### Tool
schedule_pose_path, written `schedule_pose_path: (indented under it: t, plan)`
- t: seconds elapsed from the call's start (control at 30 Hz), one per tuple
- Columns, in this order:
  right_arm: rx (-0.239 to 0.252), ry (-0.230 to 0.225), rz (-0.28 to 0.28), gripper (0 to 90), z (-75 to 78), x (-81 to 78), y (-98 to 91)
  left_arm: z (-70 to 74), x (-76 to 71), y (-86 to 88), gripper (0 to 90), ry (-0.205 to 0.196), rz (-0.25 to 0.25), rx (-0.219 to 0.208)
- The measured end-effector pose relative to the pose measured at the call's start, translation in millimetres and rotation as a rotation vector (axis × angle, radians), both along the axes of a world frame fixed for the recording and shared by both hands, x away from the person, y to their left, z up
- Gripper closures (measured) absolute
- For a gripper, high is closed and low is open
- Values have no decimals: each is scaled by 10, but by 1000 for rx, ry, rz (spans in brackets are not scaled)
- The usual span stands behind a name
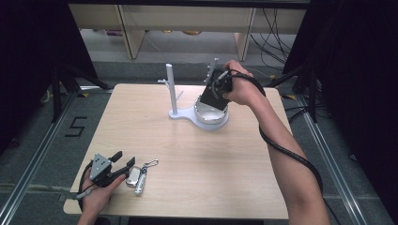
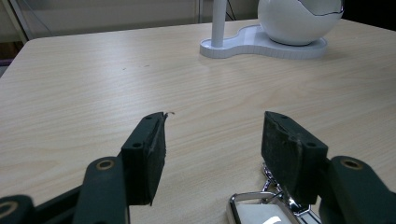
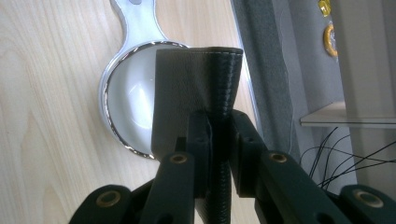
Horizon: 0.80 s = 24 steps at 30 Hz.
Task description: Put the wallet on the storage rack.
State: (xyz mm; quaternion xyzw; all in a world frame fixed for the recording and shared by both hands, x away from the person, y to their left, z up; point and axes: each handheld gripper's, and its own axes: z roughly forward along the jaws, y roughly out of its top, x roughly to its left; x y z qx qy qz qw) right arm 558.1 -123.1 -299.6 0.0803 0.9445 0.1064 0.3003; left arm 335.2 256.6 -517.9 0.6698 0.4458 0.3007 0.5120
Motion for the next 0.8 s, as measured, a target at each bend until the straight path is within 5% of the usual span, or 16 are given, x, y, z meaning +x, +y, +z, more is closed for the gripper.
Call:
schedule_pose_path:
  t: [0.23,0.27,0.43,0.47,0.53,0.6,0.7,0.8]
  plan:
    - [-2,1,2,809,-25,17,13,0,4,-3,398,-3,-2,-5]
    - [3,22,-32,809,-48,1,23,1,4,-4,399,-3,-3,-4]
    - [-11,15,-5,808,-74,31,31,0,4,-4,398,-2,-2,-3]
    - [-11,41,-54,808,-93,11,41,-1,5,-4,398,-2,-3,-6]
    - [-21,14,-4,808,-90,49,29,0,3,-5,398,1,-1,-4]
    - [-9,39,-44,808,-110,34,29,-5,5,-10,399,-6,-3,-10]
    - [-18,23,-11,808,-133,67,24,-2,4,-10,398,-3,-2,-7]
    - [-12,46,-38,808,-169,62,30,-2,5,-13,398,-3,-2,-7]
